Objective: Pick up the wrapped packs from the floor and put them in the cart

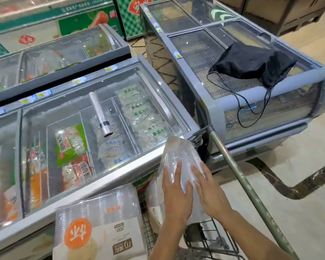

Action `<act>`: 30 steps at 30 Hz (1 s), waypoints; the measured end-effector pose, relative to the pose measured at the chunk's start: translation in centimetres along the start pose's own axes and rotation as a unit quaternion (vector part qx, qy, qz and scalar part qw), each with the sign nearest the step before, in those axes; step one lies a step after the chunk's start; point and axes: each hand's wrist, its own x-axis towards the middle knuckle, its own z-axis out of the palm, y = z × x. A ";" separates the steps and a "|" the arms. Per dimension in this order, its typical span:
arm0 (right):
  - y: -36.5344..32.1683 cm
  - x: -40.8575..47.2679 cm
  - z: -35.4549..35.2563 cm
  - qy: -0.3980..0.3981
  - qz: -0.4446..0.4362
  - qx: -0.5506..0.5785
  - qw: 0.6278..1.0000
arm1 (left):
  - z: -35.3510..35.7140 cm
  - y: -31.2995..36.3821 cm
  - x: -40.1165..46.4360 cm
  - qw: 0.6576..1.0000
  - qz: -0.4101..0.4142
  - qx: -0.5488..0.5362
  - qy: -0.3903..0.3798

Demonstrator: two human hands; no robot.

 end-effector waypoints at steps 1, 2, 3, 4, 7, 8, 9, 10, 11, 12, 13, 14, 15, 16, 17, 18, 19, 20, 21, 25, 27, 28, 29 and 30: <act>0.0 0.1 0.1 0.001 0.001 -0.004 1.000 | 0.0 -0.1 0.0 1.000 -0.003 -0.003 -0.001; -0.2 0.2 0.0 0.001 -0.002 -0.005 1.000 | -0.2 -0.1 0.2 1.000 -0.005 -0.003 -0.007; -0.3 0.2 -0.3 0.003 -0.008 -0.005 1.000 | -0.4 0.0 0.3 1.000 -0.006 0.000 -0.014; -0.6 0.3 -0.6 0.005 -0.013 -0.006 1.000 | -0.8 0.1 0.5 1.000 -0.007 0.007 -0.022; -1.3 0.4 -1.9 0.006 -0.021 -0.025 0.999 | -2.5 0.6 0.6 0.999 0.014 0.036 -0.028; -1.7 0.5 -2.4 0.006 -0.019 -0.031 0.999 | -3.2 0.7 0.4 0.999 0.026 0.036 -0.023; -2.2 0.5 -2.8 0.008 -0.017 -0.034 0.999 | -3.9 0.8 0.2 0.999 0.038 0.030 -0.017; -2.7 0.4 -3.1 0.009 -0.013 -0.037 0.999 | -4.7 0.7 -0.1 0.999 0.047 0.023 -0.008; -3.2 0.4 -3.3 0.010 -0.011 -0.041 0.999 | -5.4 0.6 -0.4 0.998 0.052 0.023 0.004; -3.7 0.3 -3.5 0.011 -0.013 -0.047 0.999 | -6.1 0.3 -0.7 0.998 0.052 0.030 0.014; -4.2 0.2 -3.6 0.013 -0.015 -0.057 0.998 | -6.7 0.0 -1.1 0.998 0.047 0.039 0.021; -4.7 0.0 -3.7 0.017 -0.016 -0.073 0.997 | -7.3 -0.4 -1.6 0.998 0.040 0.049 0.025; -5.1 -0.1 -3.9 0.024 -0.018 -0.093 0.995 | -7.9 -0.8 -2.0 0.997 0.036 0.060 0.028; -5.7 -0.3 -4.1 0.034 -0.021 -0.110 0.993 | -8.5 -1.3 -2.4 0.996 0.034 0.072 0.031; -6.3 -0.4 -4.4 0.046 -0.025 -0.123 0.991 | -9.1 -1.6 -2.9 0.995 0.031 0.087 0.034; -6.9 -0.6 -4.6 0.056 -0.031 -0.133 0.989 | -9.7 -1.9 -3.4 0.993 0.029 0.106 0.040; -7.6 -0.8 -4.9 0.066 -0.040 -0.144 0.987 | -10.4 -2.1 -3.8 0.990 0.030 0.129 0.049; -8.2 -1.1 -5.2 0.074 -0.050 -0.156 0.984 | -11.2 -2.1 -4.3 0.986 0.031 0.151 0.060; -8.9 -1.4 -5.4 0.081 -0.062 -0.168 0.981 | -12.0 -2.0 -4.9 0.982 0.032 0.170 0.073; -11.3 -2.9 -5.8 0.080 -0.102 -0.186 0.974 | -14.9 -0.9 -7.4 0.967 0.031 0.214 0.137; -12.4 -3.7 -5.8 0.072 -0.131 -0.195 0.969 | -16.0 -0.6 -9.2 0.956 0.025 0.234 0.175; -12.9 -4.0 -5.6 0.069 -0.149 -0.198 0.966 | -16.4 -0.5 -10.3 0.950 0.019 0.244 0.196; -13.4 -4.5 -5.3 0.064 -0.168 -0.197 0.964 | -16.9 -0.6 -11.5 0.943 0.009 0.253 0.216; -13.9 -5.2 -5.0 0.056 -0.185 -0.193 0.962 | -17.3 -0.6 -12.9 0.937 -0.001 0.260 0.234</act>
